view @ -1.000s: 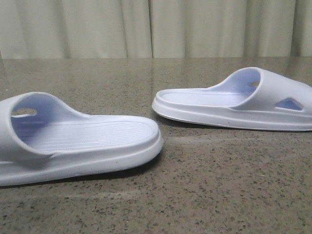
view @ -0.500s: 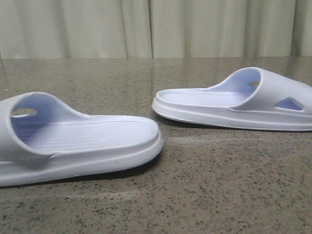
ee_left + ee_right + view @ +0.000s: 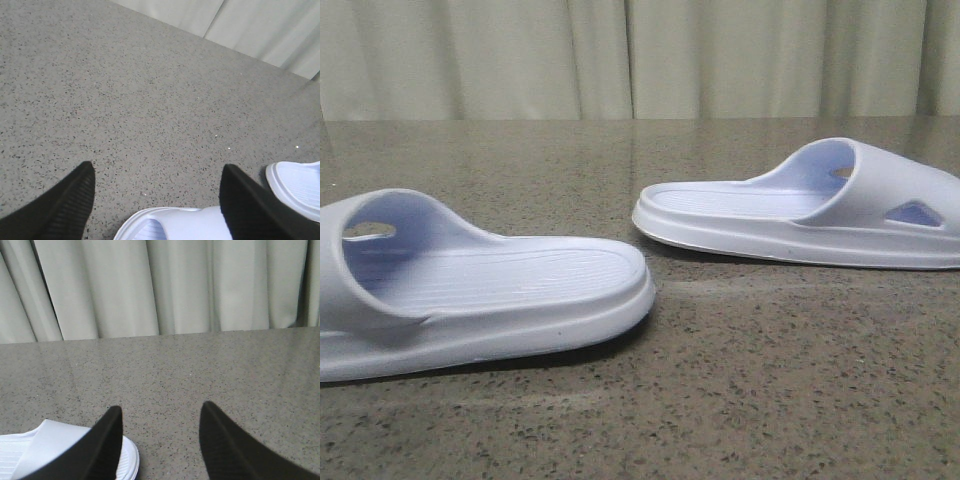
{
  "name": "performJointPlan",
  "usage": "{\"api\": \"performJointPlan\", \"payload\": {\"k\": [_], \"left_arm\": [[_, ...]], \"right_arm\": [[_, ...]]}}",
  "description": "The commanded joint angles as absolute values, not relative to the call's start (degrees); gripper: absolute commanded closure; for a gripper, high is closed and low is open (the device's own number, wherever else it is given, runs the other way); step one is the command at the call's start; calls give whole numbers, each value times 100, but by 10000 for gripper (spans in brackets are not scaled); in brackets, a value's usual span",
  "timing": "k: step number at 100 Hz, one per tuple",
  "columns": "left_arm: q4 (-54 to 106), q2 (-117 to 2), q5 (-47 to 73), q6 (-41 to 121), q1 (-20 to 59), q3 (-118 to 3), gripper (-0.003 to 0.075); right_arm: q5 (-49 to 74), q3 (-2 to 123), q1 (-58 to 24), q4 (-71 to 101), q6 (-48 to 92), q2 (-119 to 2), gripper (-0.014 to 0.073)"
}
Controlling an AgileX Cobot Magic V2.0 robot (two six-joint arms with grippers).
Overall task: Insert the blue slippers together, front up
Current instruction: 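Close the left gripper on the sole edge of the nearer slipper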
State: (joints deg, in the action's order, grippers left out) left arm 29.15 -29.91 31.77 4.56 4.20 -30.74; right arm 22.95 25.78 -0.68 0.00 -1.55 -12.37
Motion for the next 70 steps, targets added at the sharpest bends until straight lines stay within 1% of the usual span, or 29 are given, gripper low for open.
{"api": "performJointPlan", "payload": {"k": [1, 45, 70], "left_arm": [[3095, -3051, 2854, 201, 405, -3188, 235], [3096, -3051, 2422, -1698, 405, -2061, 237], [3715, -3077, 2379, -1739, 405, -1870, 237]], "right_arm": [[1773, 2754, -47, 0, -116, -1349, 276], [1773, 2754, -47, 39, -116, -1349, 276], [1773, 2754, -47, 39, -116, -1349, 276]]}}
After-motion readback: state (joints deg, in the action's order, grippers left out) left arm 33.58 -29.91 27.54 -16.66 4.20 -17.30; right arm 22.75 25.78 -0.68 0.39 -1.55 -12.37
